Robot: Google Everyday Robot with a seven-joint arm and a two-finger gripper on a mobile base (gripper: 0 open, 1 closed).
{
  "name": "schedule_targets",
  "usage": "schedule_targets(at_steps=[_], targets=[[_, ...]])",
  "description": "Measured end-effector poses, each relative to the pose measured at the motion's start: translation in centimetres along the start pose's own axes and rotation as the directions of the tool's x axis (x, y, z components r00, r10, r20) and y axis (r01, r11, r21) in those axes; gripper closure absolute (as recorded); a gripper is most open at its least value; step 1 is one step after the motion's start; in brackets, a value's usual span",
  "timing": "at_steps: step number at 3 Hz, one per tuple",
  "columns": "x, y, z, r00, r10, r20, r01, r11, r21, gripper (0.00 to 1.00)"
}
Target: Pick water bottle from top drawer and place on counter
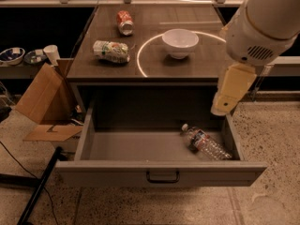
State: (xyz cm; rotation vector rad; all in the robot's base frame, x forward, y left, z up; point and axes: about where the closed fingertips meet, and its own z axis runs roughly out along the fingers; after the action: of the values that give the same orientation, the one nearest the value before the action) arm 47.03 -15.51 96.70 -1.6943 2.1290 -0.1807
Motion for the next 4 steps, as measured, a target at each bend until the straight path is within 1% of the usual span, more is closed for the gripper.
schedule_targets(at_steps=[1, 2, 3, 4], targets=[[-0.7, 0.3, 4.8, 0.997, 0.079, -0.011, -0.079, 0.9969, 0.0, 0.0], [-0.4, 0.6, 8.8, 0.987, 0.162, 0.002, -0.162, 0.9867, 0.005, 0.0], [0.5, 0.8, 13.5, 0.961, 0.275, 0.024, -0.275, 0.9615, -0.003, 0.0], [1.9, 1.0, 18.1, 0.912, 0.408, 0.043, -0.408, 0.9128, -0.021, 0.0]])
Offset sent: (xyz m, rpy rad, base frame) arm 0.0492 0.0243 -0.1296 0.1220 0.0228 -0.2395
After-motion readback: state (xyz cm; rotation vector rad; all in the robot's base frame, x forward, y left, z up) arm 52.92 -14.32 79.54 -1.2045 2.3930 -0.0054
